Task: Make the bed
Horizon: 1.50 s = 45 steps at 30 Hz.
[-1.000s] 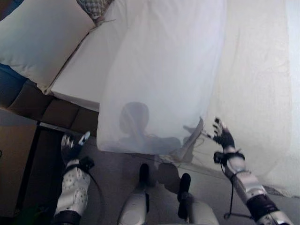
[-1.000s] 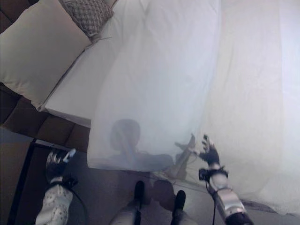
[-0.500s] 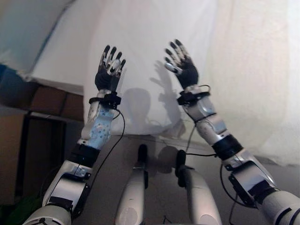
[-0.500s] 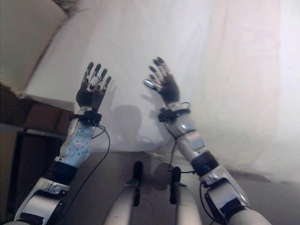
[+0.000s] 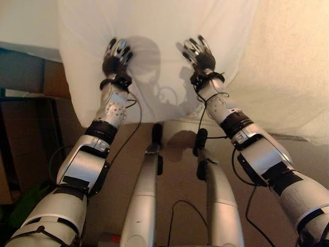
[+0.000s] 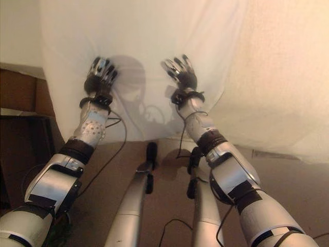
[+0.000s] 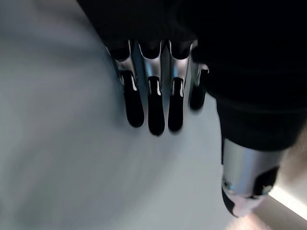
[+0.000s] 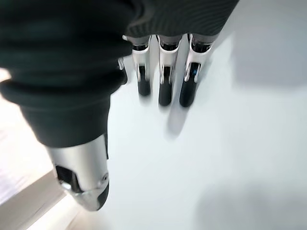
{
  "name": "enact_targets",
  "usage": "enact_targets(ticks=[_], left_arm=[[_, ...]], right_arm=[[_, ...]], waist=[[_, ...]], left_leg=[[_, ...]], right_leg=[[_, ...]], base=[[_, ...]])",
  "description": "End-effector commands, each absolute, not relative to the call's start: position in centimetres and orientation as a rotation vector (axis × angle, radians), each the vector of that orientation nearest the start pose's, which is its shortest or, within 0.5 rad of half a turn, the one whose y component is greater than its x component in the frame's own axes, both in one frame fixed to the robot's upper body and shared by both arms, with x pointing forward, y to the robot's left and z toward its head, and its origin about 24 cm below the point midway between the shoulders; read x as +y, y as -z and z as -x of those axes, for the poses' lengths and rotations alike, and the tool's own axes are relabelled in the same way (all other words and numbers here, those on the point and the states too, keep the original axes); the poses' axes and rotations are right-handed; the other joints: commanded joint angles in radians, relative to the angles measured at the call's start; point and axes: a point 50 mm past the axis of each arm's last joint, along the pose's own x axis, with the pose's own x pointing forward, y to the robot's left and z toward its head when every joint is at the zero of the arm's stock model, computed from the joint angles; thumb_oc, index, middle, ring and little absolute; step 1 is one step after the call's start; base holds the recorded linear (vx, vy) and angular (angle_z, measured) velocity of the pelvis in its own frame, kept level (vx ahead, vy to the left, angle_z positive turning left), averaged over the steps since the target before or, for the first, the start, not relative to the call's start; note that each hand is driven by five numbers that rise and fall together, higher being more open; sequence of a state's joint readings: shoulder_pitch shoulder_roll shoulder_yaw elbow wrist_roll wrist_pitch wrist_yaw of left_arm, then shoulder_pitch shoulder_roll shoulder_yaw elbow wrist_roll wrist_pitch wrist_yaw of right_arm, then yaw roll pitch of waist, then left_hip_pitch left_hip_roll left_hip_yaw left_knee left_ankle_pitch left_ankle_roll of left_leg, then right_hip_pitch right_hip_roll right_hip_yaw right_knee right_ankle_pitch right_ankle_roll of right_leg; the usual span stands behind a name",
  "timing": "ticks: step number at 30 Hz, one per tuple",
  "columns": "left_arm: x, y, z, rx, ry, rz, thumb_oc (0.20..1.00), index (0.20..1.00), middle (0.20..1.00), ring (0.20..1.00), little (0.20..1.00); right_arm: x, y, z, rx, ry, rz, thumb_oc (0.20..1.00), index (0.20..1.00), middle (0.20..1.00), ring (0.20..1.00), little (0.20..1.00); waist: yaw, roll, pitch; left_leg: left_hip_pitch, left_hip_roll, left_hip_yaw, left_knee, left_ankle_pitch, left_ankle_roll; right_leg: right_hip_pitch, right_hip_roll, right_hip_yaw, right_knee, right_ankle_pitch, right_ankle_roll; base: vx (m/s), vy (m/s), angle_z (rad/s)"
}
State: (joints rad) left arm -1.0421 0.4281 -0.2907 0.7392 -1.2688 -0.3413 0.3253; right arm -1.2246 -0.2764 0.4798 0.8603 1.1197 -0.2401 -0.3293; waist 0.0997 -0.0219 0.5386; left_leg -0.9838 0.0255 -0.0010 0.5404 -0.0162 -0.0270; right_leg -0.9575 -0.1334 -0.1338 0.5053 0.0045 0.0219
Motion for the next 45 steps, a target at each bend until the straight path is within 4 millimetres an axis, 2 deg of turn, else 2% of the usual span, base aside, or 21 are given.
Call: enact_targets(ticks=[1,2,7,11,12,13,14,15,18,19,21,22,23,25,29,34,38,39,41,43,45], left_arm=[[20.9,-21.1,-39.2,-0.344,-0.388,0.878,1.0,1.0,1.0,1.0,1.0],[20.9,-21.1,-39.2,-0.345,-0.389,0.879,1.0,1.0,1.0,1.0,1.0],[23.7,-16.7,-38.3,-0.248,-0.533,0.833,1.0,1.0,1.0,1.0,1.0],[26.2,-13.3,-36.4,-0.191,-0.634,0.774,1.0,1.0,1.0,1.0,1.0],[25.8,-13.0,-36.5,-0.167,-0.605,0.752,1.0,1.0,1.0,1.0,1.0],[25.9,-14.1,-36.4,-0.218,-0.563,0.695,1.0,1.0,1.0,1.0,1.0],[26.4,-13.7,-36.0,-0.21,-0.583,0.629,1.0,1.0,1.0,1.0,1.0],[26.5,-12.5,-35.4,-0.185,-0.614,0.655,1.0,1.0,1.0,1.0,1.0],[27.0,-11.6,-34.2,-0.193,-0.625,0.674,1.0,1.0,1.0,1.0,1.0],[27.8,-10.5,-33.7,-0.159,-0.664,0.659,1.0,1.0,1.0,1.0,1.0],[28.4,-9.1,-32.7,-0.139,-0.717,0.684,1.0,1.0,1.0,1.0,1.0],[28.7,-6.7,-30.6,-0.109,-0.791,0.738,1.0,1.0,1.0,1.0,1.0],[28.6,-6.5,-30.5,-0.106,-0.792,0.737,1.0,1.0,1.0,1.0,1.0],[29.9,-3.9,-28.5,-0.036,-0.89,0.737,1.0,1.0,1.0,1.0,1.0],[30.9,-0.4,-25.6,0.065,-1.008,0.72,1.0,1.0,1.0,1.0,1.0],[31.3,2.9,-22.8,0.19,-1.069,0.654,1.0,1.0,1.0,1.0,1.0],[31.1,4.1,-21.5,0.223,-1.032,0.614,1.0,1.0,1.0,1.0,1.0],[31.2,4.3,-21.3,0.231,-1.011,0.59,1.0,1.0,1.0,1.0,1.0],[30.8,5.0,-21.0,0.28,-0.933,0.532,1.0,1.0,1.0,1.0,1.0],[30.3,4.8,-21.3,0.302,-0.779,0.336,1.0,1.0,1.0,1.0,1.0],[30.4,4.9,-21.0,0.321,-0.711,0.232,1.0,1.0,1.0,1.0,1.0]], right_arm=[[-10.0,-22.8,-41.0,-0.201,0.047,-0.43,1.0,1.0,1.0,1.0,1.0],[-10.0,-22.8,-41.0,-0.201,0.047,-0.428,1.0,1.0,1.0,1.0,1.0],[-12.6,-20.2,-41.4,-0.12,0.178,-0.377,1.0,1.0,1.0,1.0,1.0],[-14.9,-16.5,-40.9,-0.029,0.248,-0.293,1.0,1.0,1.0,1.0,1.0],[-15.9,-15.5,-40.8,-0.001,0.27,-0.31,1.0,1.0,1.0,1.0,1.0],[-16.9,-14.7,-40.6,0.017,0.297,-0.301,1.0,1.0,1.0,1.0,1.0],[-18.1,-13.6,-40.2,0.039,0.335,-0.283,1.0,1.0,1.0,1.0,1.0],[-19.0,-12.5,-39.9,0.071,0.363,-0.283,1.0,1.0,1.0,1.0,1.0],[-21.5,-9.1,-38.4,0.158,0.475,-0.349,1.0,1.0,1.0,1.0,1.0],[-22.3,-8.6,-38.0,0.17,0.511,-0.367,1.0,1.0,1.0,1.0,1.0],[-22.7,-7.3,-37.3,0.195,0.539,-0.408,1.0,1.0,1.0,1.0,1.0],[-24.4,-4.8,-35.5,0.245,0.64,-0.459,1.0,1.0,1.0,1.0,1.0],[-24.4,-4.6,-35.4,0.247,0.641,-0.458,1.0,1.0,1.0,1.0,1.0],[-25.9,-3.0,-34.0,0.28,0.726,-0.482,1.0,1.0,1.0,1.0,1.0],[-28.3,-0.5,-31.1,0.328,0.859,-0.461,1.0,1.0,1.0,1.0,1.0],[-30.5,1.1,-28.3,0.338,0.954,-0.407,1.0,1.0,1.0,1.0,1.0],[-32.6,1.7,-26.1,0.352,0.97,-0.263,1.0,1.0,1.0,1.0,1.0],[-32.7,1.4,-26.2,0.332,0.947,-0.224,1.0,1.0,1.0,1.0,1.0],[-33.7,1.5,-25.3,0.349,0.918,-0.127,1.0,1.0,1.0,1.0,1.0],[-34.4,1.2,-24.5,0.356,0.822,0.093,1.0,1.0,1.0,1.0,1.0],[-34.7,1.5,-23.8,0.375,0.755,0.182,1.0,1.0,1.0,1.0,1.0]], waist=[[0.016,0.043,-0.019],[0.014,0.044,-0.019],[0.014,0.063,-0.019],[0.013,0.078,-0.019],[0.009,0.082,-0.019],[0.006,0.085,-0.019],[0.004,0.087,-0.019],[0.004,0.089,-0.019],[-0.004,0.101,-0.019],[-0.004,0.105,-0.019],[-0.003,0.109,-0.019],[-0.006,0.117,-0.019],[-0.006,0.118,-0.019],[-0.009,0.124,-0.019],[-0.017,0.126,-0.019],[-0.032,0.125,-0.019],[-0.044,0.134,-0.019],[-0.046,0.136,-0.019],[-0.054,0.142,-0.019],[-0.072,0.141,-0.019],[-0.075,0.133,-0.019]], left_leg=[[-0.085,-0.065,0.049,0.097,-0.124,-0.003],[-0.09,-0.065,0.049,0.104,-0.127,-0.003],[-0.147,-0.073,0.047,0.127,-0.132,0.002],[-0.145,-0.077,0.05,0.102,-0.123,0.004],[-0.141,-0.079,0.05,0.092,-0.116,0.004],[-0.141,-0.079,0.049,0.085,-0.113,0.004],[-0.136,-0.079,0.048,0.072,-0.108,0.004],[-0.129,-0.079,0.047,0.051,-0.102,0.002],[-0.095,-0.083,0.046,0.0,-0.082,-0.002],[-0.082,-0.083,0.045,-0.009,-0.08,-0.002],[-0.064,-0.084,0.043,-0.027,-0.071,-0.003],[-0.029,-0.087,0.042,-0.062,-0.058,-0.004],[-0.023,-0.087,0.042,-0.066,-0.057,-0.004],[0.015,-0.087,0.043,-0.095,-0.043,-0.007],[0.091,-0.084,0.038,-0.149,-0.019,-0.012],[0.211,-0.085,0.018,-0.209,0.013,-0.024],[0.345,-0.083,-0.005,-0.284,0.049,-0.037],[0.351,-0.077,-0.004,-0.296,0.081,-0.033],[0.43,-0.074,-0.015,-0.33,0.1,-0.039],[0.5,-0.059,-0.007,-0.341,0.123,-0.064],[0.553,-0.058,-0.016,-0.327,0.122,-0.074]], right_leg=[[-0.039,-0.047,-0.029,0.114,-0.102,0.073],[-0.043,-0.048,-0.029,0.121,-0.106,0.072],[-0.105,-0.054,-0.027,0.149,-0.125,0.061],[-0.115,-0.053,-0.026,0.14,-0.129,0.058],[-0.113,-0.052,-0.025,0.132,-0.125,0.058],[-0.112,-0.051,-0.025,0.126,-0.124,0.058],[-0.109,-0.048,-0.025,0.116,-0.122,0.057],[-0.104,-0.046,-0.027,0.1,-0.12,0.057],[-0.076,-0.039,-0.026,0.063,-0.11,0.057],[-0.066,-0.036,-0.025,0.053,-0.108,0.057],[-0.048,-0.031,-0.024,0.04,-0.105,0.056],[-0.018,-0.023,-0.022,0.018,-0.1,0.055],[-0.013,-0.023,-0.022,0.016,-0.099,0.055],[0.023,-0.019,-0.022,-0.003,-0.095,0.055],[0.094,-0.012,-0.031,-0.032,-0.094,0.054],[0.205,0.002,-0.035,-0.052,-0.107,0.047],[0.332,0.011,-0.046,-0.087,-0.122,0.038],[0.336,0.015,-0.057,-0.092,-0.102,0.029],[0.411,0.024,-0.056,-0.11,-0.105,0.024],[0.508,0.021,-0.072,-0.148,-0.103,0.021],[0.573,0.025,-0.073,-0.18,-0.095,0.021]], base=[[0.04,-0.002,0.17],[0.04,-0.013,0.14],[0.02,-0.014,0.02],[0.01,-0.013,-0.05],[-0.01,-0.016,0.06],[-0.01,-0.026,0.1],[-0.01,-0.02,0.1],[-0.02,-0.025,0.12],[-0.02,-0.021,0.04],[-0.03,-0.031,-0.02],[-0.03,-0.027,-0.07],[-0.03,-0.031,-0.05],[-0.04,-0.04,-0.05],[-0.03,-0.025,-0.04],[-0.04,-0.04,-0.01],[-0.04,-0.07,0.0],[-0.05,-0.097,0.07],[-0.11,-0.093,0.04],[-0.07,-0.099,0.1],[-0.03,-0.134,0.17],[-0.02,-0.099,0.18]])
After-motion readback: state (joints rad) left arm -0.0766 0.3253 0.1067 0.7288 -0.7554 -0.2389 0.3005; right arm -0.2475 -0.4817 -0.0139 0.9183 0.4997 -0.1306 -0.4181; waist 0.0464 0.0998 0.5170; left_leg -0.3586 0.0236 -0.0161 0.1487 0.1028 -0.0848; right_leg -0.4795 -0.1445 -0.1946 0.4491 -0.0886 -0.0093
